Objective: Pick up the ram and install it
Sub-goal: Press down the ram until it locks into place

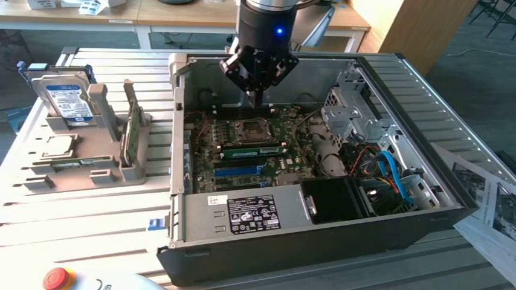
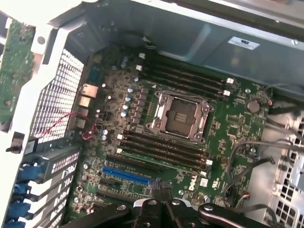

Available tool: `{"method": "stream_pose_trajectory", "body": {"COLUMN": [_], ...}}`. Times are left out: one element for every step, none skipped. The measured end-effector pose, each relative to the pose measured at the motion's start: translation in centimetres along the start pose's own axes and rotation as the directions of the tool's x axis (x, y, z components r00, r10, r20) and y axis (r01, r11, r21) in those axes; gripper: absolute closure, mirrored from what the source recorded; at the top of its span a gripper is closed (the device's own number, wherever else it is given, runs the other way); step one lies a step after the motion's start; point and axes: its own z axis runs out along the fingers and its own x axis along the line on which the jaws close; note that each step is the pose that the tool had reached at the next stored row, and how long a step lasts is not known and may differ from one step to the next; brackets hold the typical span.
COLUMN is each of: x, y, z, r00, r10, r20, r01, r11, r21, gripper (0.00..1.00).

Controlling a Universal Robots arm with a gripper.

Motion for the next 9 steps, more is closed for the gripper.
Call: {"method": "stream_pose_trajectory", "body": {"x": [0.0,0.0,0.0,0.0,0.0,0.0,0.0,0.0,0.0], "y": [0.0,0.0,0.0,0.0,0.0,0.0,0.0,0.0,0.0], "z": [0.0,0.0,0.0,0.0,0.0,0.0,0.01,0.01,0.01], "r00": [0.9999,0.9996,0.999,0.9982,0.9972,0.996,0.9946,0.9929,0.991], "r10": [0.015,0.03,0.045,0.06,0.075,0.089,0.104,0.119,0.134], "r20": [0.0003,0.0006,0.0009,0.0012,0.0015,0.0018,0.0021,0.0024,0.0027], "r01": [-0.015,-0.03,-0.045,-0.06,-0.075,-0.089,-0.104,-0.119,-0.134], "r11": [0.9999,0.9996,0.999,0.9982,0.9972,0.996,0.9946,0.9929,0.991], "r21": [0.0001,0.0002,0.0003,0.0004,0.0004,0.0005,0.0006,0.0007,0.0008], "gripper": [0.89,0.89,0.89,0.89,0.89,0.89,0.89,0.89,0.89]}}
